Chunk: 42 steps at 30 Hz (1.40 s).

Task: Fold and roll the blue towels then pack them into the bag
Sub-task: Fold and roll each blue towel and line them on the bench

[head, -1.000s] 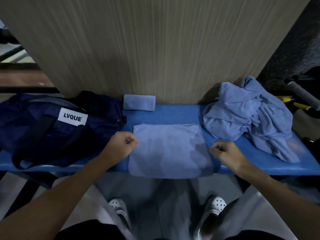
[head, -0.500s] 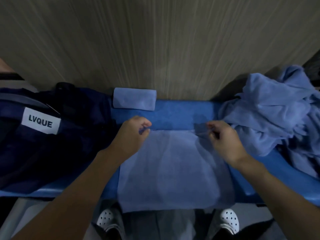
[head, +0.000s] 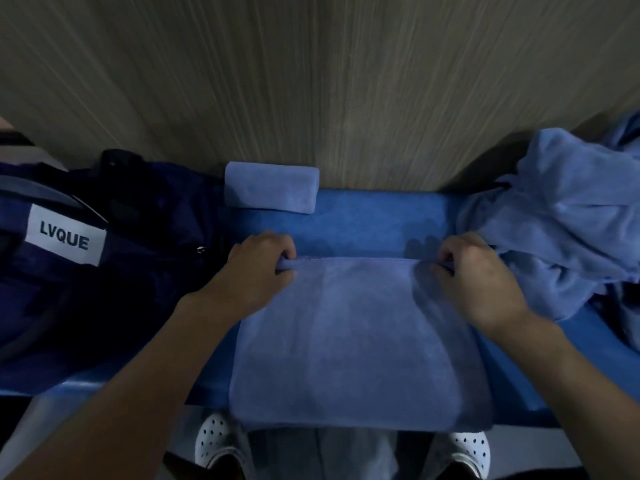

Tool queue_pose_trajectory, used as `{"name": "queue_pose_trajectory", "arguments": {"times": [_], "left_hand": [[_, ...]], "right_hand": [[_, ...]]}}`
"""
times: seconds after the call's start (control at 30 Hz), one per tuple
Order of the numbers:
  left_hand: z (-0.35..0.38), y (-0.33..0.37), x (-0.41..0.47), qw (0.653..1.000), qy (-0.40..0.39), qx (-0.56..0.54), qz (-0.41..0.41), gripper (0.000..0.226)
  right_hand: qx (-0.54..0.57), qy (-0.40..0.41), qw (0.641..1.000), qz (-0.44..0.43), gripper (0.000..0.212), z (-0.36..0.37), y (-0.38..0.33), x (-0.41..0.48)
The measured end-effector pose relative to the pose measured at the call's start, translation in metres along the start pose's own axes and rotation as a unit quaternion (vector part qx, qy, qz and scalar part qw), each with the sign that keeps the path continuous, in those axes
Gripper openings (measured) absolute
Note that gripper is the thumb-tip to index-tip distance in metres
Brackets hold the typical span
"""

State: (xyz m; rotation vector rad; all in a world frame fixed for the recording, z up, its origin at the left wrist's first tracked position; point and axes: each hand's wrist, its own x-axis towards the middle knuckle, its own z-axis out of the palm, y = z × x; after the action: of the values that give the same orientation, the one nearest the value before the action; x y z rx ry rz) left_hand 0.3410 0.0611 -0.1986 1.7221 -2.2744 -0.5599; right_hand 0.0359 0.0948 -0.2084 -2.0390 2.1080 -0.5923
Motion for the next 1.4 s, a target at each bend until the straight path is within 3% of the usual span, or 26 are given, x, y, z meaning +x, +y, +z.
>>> {"name": "queue_pose_trajectory", "arguments": {"times": [0.23,0.4,0.63,0.77,0.93,1.03,1.13,1.3,1.33,1.4], "left_hand": [[0.000,0.001,-0.003,0.999,0.009,0.046,0.001,0.028],[-0.007,0.000,-0.005,0.998,0.040,-0.025,0.030,0.015],[-0.016,-0.001,-0.008,0.996,0.063,-0.050,0.030,0.022],[-0.025,0.002,-0.012,0.994,0.078,-0.077,0.013,0.021],[-0.043,0.006,-0.031,0.986,0.097,-0.132,0.017,0.017],[-0.067,0.008,-0.046,0.983,0.075,-0.162,0.043,0.022],[-0.092,0.017,-0.059,0.985,0.061,-0.149,0.068,0.030],[-0.132,0.039,-0.084,0.973,0.109,-0.162,0.120,0.025],[-0.139,0.044,-0.089,0.968,0.118,-0.180,0.127,0.021],[-0.150,0.054,-0.100,0.960,0.133,-0.210,0.129,0.017]], "right_hand": [[0.007,-0.035,0.999,0.022,0.016,0.000,0.007,-0.003],[0.063,-0.032,0.997,0.035,0.015,-0.001,0.004,-0.004],[0.120,-0.005,0.991,0.055,0.014,-0.006,0.000,-0.003],[0.244,0.029,0.965,0.092,0.017,-0.011,0.004,-0.003],[0.433,0.034,0.891,0.133,0.016,-0.027,0.001,-0.025],[0.486,0.038,0.855,0.178,0.011,-0.050,-0.001,-0.038],[0.507,0.047,0.842,0.178,0.013,-0.078,-0.008,-0.048],[0.530,0.053,0.836,0.135,0.013,-0.128,-0.020,-0.068],[0.538,0.047,0.832,0.126,0.016,-0.139,-0.022,-0.073],[0.545,0.042,0.831,0.103,0.043,-0.157,-0.025,-0.082]]}}
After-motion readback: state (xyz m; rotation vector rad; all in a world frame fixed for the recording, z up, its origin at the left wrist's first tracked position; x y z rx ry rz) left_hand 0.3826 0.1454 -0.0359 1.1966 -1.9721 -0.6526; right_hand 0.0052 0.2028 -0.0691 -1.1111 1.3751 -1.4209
